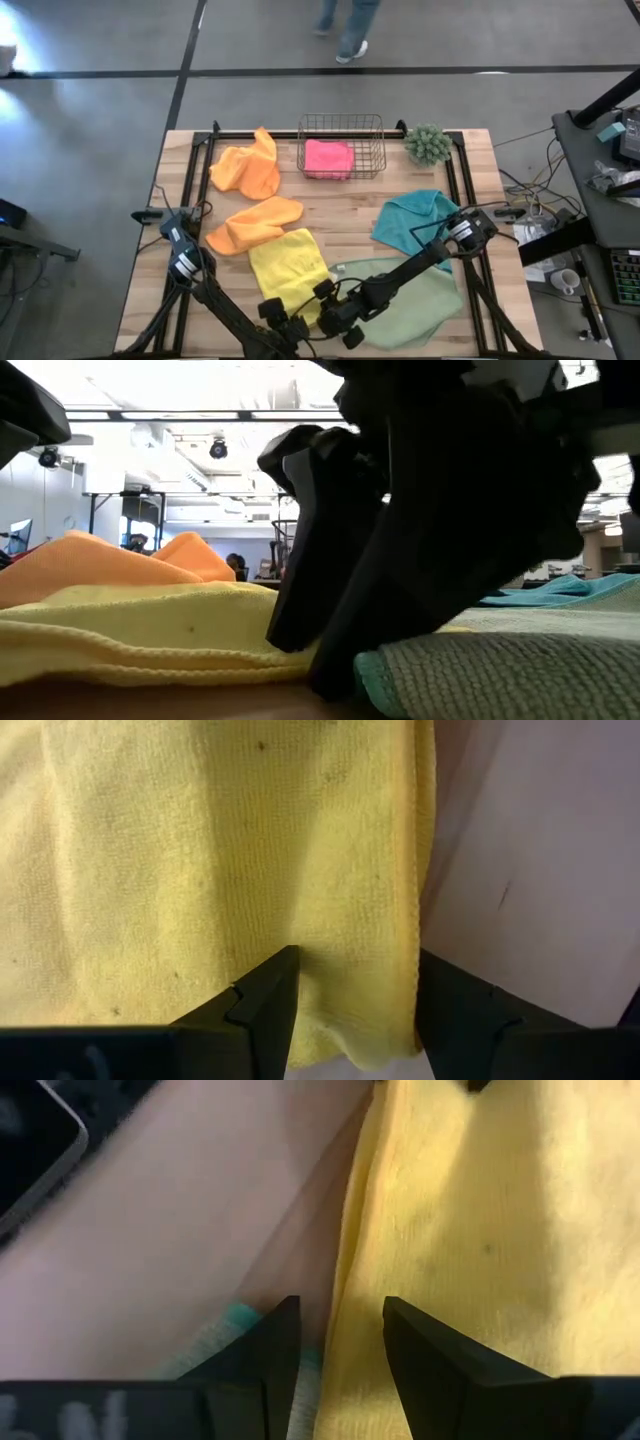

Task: Fold microfiber towels
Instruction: Fold the yellow microfiber cloth

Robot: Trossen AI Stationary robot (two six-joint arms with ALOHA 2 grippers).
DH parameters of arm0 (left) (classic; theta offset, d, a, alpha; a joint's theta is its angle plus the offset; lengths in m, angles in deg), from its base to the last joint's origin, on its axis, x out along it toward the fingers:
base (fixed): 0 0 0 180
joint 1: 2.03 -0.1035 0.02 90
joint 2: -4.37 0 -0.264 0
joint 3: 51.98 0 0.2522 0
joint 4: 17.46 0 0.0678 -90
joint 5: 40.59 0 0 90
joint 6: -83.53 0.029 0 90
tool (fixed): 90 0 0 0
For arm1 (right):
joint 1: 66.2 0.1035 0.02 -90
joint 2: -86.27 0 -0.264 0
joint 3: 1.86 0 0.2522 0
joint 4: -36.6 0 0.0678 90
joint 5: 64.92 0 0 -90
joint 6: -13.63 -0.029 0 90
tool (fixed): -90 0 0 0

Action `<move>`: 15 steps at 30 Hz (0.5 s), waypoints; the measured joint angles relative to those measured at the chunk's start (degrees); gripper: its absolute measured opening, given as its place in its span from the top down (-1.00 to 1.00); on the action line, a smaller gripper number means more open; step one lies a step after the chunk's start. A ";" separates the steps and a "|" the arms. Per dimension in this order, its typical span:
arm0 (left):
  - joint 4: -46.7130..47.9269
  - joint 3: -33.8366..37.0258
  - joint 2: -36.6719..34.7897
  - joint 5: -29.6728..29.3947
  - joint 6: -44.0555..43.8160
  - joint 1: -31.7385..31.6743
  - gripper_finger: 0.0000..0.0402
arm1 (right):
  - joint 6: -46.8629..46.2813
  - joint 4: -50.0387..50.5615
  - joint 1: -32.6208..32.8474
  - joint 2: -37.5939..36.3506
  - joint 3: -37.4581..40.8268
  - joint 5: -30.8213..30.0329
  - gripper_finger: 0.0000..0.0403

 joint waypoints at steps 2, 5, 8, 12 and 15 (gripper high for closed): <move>-0.13 0.36 0.02 0.00 0.00 -0.04 0.17 | -0.06 -0.06 -0.29 -0.02 0.34 0.09 0.32; -0.83 0.86 0.10 0.06 0.00 -0.07 0.24 | -1.02 -0.20 -0.77 -0.04 0.61 0.10 0.32; -0.94 0.90 0.18 0.06 0.00 -0.07 0.39 | -2.00 -0.06 -1.42 -0.09 0.69 -2.09 0.32; -0.84 1.01 0.18 -0.23 0.05 -0.07 0.66 | -2.34 0.07 -2.38 -0.09 0.76 -2.78 0.32; -0.71 1.05 0.20 -0.42 0.11 -0.07 0.86 | -2.41 0.00 -2.58 0.16 0.76 -3.28 0.34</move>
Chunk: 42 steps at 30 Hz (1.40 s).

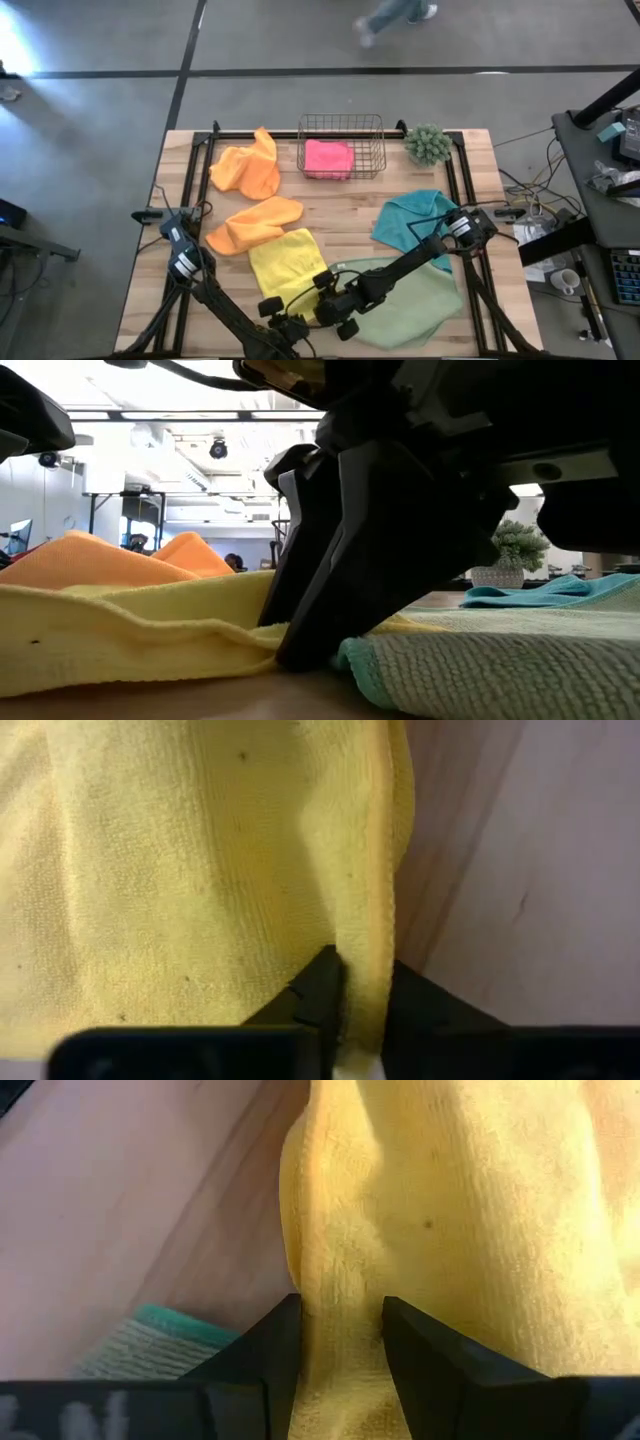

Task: Fold microfiber towels
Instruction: Fold the yellow microfiber cloth

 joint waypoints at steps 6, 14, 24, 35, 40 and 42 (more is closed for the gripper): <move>0.07 0.05 0.00 -0.04 0.32 -0.02 0.96 | -1.01 -0.16 -0.10 2.04 -0.08 0.20 0.56; -0.17 -0.02 -0.26 -0.02 0.40 -0.02 0.99 | -3.00 -0.29 -0.34 3.38 -0.09 0.18 0.94; 0.10 -0.07 -2.09 0.63 0.30 -0.17 1.00 | -3.34 3.12 0.12 1.11 -2.14 -0.58 0.96; 0.96 -4.21 -3.95 0.46 -0.09 -0.21 1.00 | -7.19 12.84 2.64 -3.31 -3.79 -0.02 0.96; 0.98 -8.47 -4.02 1.90 0.40 -0.04 1.00 | -10.65 16.88 3.86 -4.62 -7.44 2.03 0.96; 0.98 -10.60 -4.02 2.55 1.49 -0.04 1.00 | -11.80 20.50 4.30 -4.66 -10.01 2.21 0.96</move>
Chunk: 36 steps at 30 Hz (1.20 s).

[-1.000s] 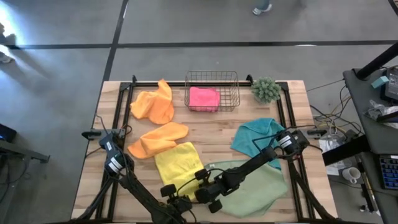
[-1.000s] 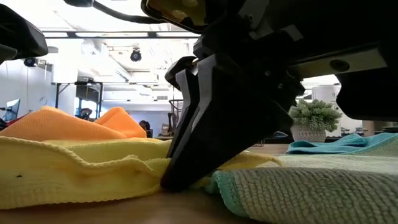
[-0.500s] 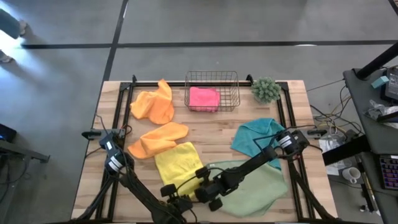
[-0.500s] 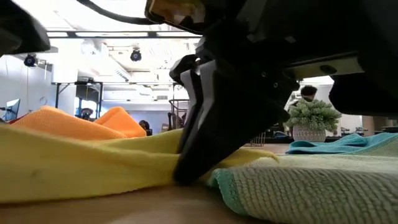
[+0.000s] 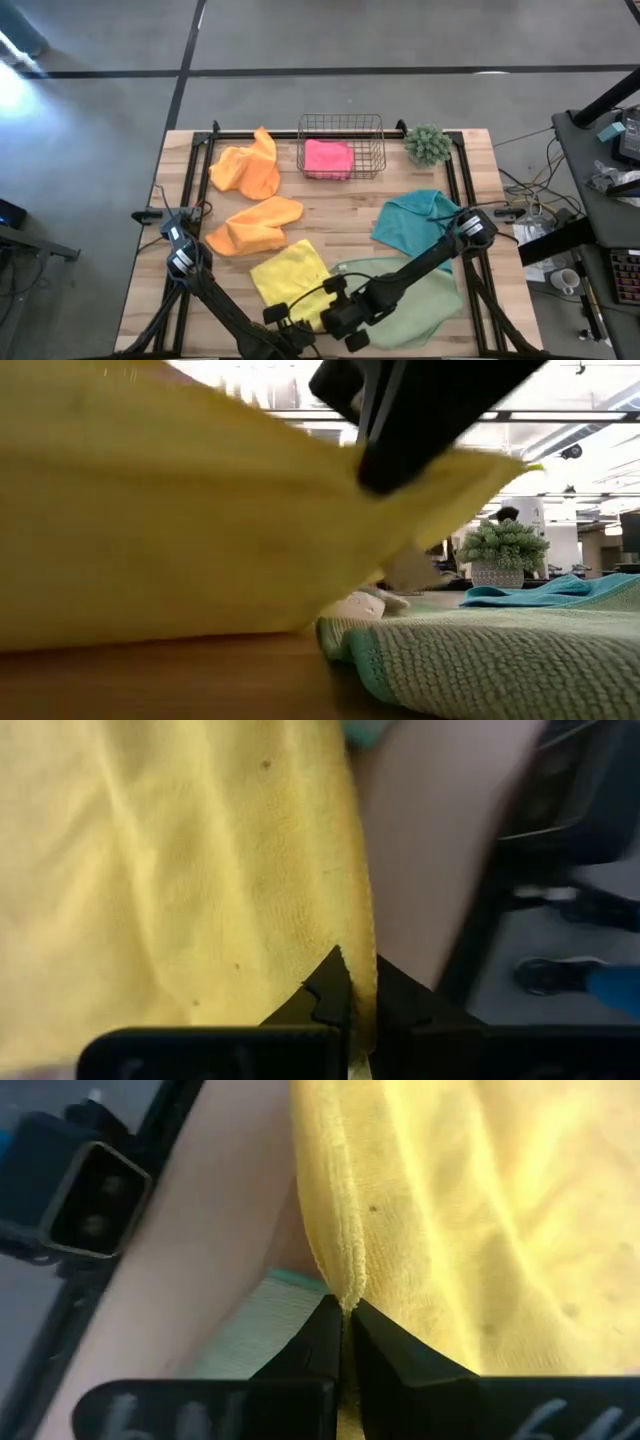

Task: Fold microfiber towels
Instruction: Fold the yellow microfiber cloth

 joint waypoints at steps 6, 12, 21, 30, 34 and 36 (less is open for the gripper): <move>0.11 -5.77 -0.07 1.53 0.10 0.07 1.00 | -2.34 5.61 0.97 -0.02 -5.48 1.27 0.96; 0.30 -9.67 -0.22 2.81 -0.12 0.40 1.00 | -0.98 6.42 1.23 -0.02 -11.11 1.09 0.96; 13.53 -11.30 -0.22 3.49 -7.16 1.29 1.00 | 1.96 6.04 -2.55 2.52 -14.29 0.16 0.96; 22.49 -10.77 -0.94 3.93 -8.71 1.32 1.00 | 2.23 3.62 -6.67 6.32 -14.31 -0.50 0.96; 22.41 -9.80 -0.94 4.01 -8.60 1.38 1.00 | 2.23 1.93 -8.61 6.69 -14.34 -0.28 0.96; 22.52 -8.24 -0.96 3.98 -8.60 1.40 1.00 | 2.25 1.52 -9.68 6.92 -14.38 0.12 0.96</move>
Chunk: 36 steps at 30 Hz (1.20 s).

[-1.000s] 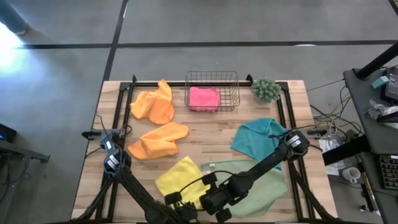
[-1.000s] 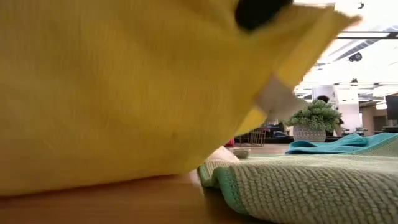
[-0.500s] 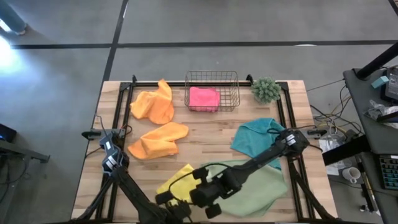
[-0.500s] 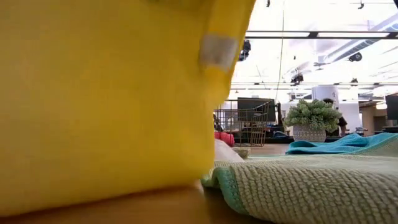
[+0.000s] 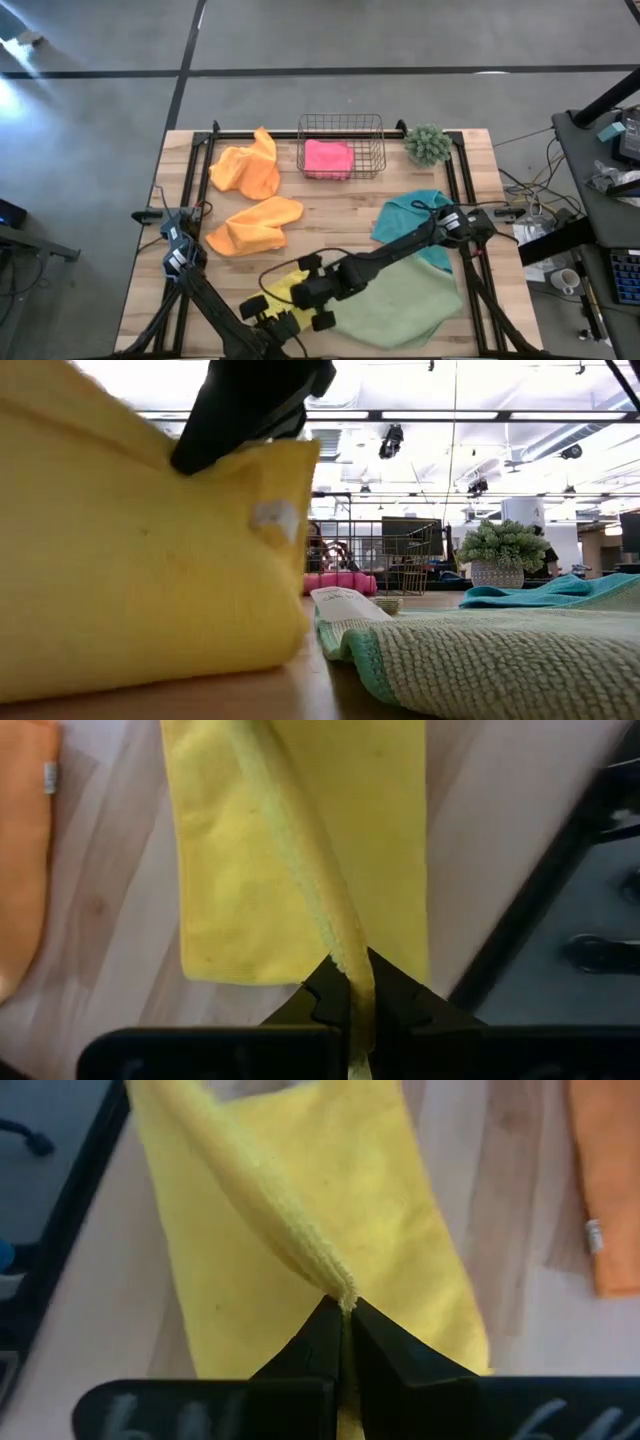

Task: Fold microfiber towels
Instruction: Fold the yellow microfiber cloth

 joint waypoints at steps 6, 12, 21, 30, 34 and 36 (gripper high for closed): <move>-0.04 6.93 -0.02 0.64 1.05 0.02 1.00 | 0.57 -0.05 -1.39 0.51 0.00 0.08 0.96; -0.08 14.34 -1.33 0.82 1.07 -0.28 1.00 | 0.62 -1.31 -2.64 0.51 0.08 -0.18 0.96; -2.03 23.48 -6.57 0.86 1.09 -0.78 1.00 | 0.75 -4.49 -3.64 0.51 2.54 -0.40 0.94; -2.01 25.36 -6.75 1.47 7.26 -0.73 0.89 | 1.94 -4.35 -4.18 0.51 1.89 -1.28 0.61; -2.01 26.47 -6.75 0.38 7.28 -0.74 0.69 | 1.03 -4.43 -4.18 0.51 1.06 -1.22 0.42; -2.05 26.94 -6.75 -0.01 7.12 -0.80 0.58 | 1.03 -4.31 -4.17 0.51 0.91 -1.15 0.36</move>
